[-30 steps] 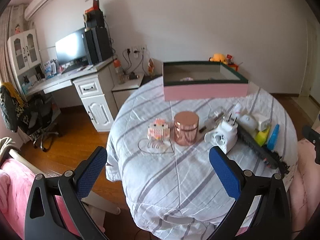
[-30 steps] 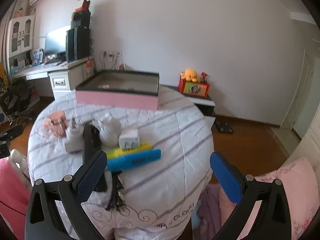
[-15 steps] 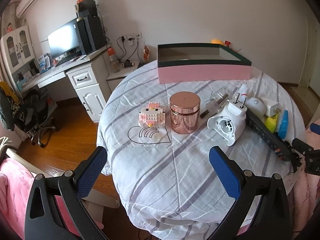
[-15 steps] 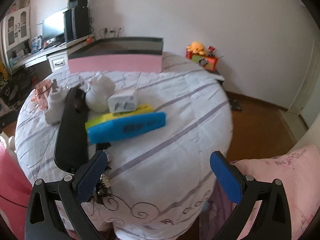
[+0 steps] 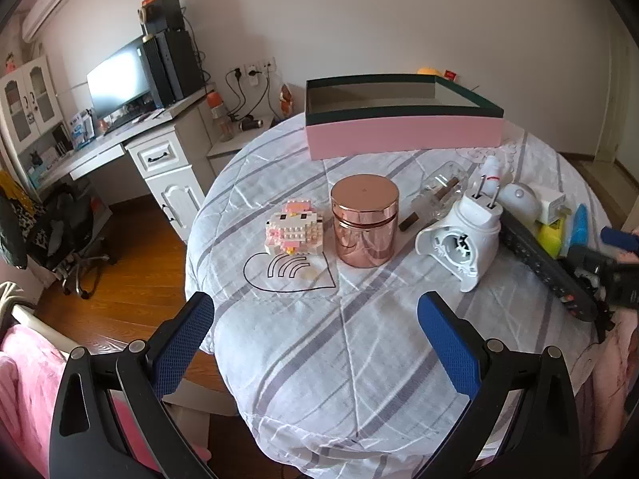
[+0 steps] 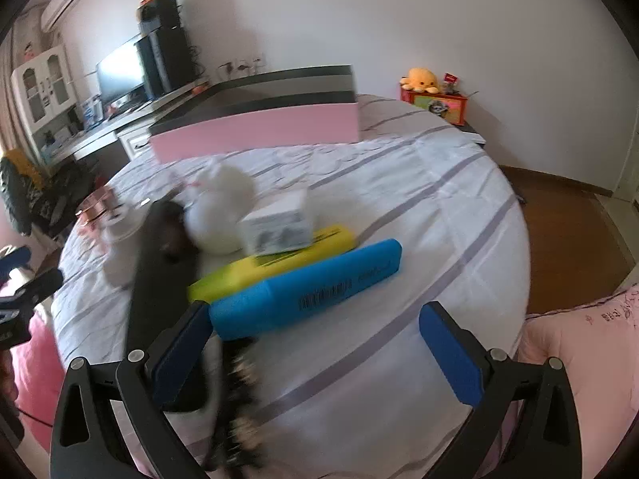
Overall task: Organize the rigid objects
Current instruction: 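Withdraw both tools from the pink box back over the table, then grasp the rose-gold jar with the left tool while the right tool grasps the blue highlighter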
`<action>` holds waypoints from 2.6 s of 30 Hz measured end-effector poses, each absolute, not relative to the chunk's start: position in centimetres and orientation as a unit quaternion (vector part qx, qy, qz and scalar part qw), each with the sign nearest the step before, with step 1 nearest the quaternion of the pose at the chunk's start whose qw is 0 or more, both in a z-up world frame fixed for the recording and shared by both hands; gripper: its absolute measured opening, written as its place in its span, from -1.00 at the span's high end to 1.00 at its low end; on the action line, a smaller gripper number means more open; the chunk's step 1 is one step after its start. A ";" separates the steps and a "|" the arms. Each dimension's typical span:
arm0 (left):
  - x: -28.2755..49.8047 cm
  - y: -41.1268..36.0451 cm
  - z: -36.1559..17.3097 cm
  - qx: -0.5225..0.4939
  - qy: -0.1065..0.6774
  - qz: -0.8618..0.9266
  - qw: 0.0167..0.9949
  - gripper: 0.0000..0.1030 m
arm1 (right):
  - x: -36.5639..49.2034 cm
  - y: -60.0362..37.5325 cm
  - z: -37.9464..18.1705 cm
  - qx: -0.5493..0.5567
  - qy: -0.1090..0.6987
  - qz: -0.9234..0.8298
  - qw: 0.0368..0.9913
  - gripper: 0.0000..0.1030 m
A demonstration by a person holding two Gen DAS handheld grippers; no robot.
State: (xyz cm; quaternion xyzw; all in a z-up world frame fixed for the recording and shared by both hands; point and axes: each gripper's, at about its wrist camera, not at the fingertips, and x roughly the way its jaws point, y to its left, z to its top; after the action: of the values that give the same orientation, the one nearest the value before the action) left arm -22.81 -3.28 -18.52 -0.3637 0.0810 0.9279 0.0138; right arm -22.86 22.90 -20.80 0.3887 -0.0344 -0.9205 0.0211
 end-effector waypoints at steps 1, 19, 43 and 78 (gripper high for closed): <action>-23.0 -3.3 -18.6 -0.365 0.081 0.928 0.012 -1.00 | -23.0 23.5 -20.9 0.389 -0.038 -0.920 0.015 -1.00; -24.9 -3.1 -19.2 -0.373 0.069 0.925 0.009 -1.00 | -25.7 27.9 -21.0 0.385 -0.129 -0.914 -0.003 -0.79; -27.3 -3.2 -19.8 -0.371 0.032 0.928 -0.007 -1.00 | -27.6 25.5 -21.1 0.405 0.004 -0.914 0.014 0.24; -29.5 -2.4 -17.7 -0.330 0.021 0.942 0.063 0.05 | -27.0 24.6 -18.2 0.361 0.021 -0.932 0.035 0.48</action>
State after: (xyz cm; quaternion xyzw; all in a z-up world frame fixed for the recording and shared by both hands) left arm -29.47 -2.40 -17.75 -0.3296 0.0205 0.9418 0.0627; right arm -27.04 24.56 -18.23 0.3612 0.0209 -0.9316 0.0354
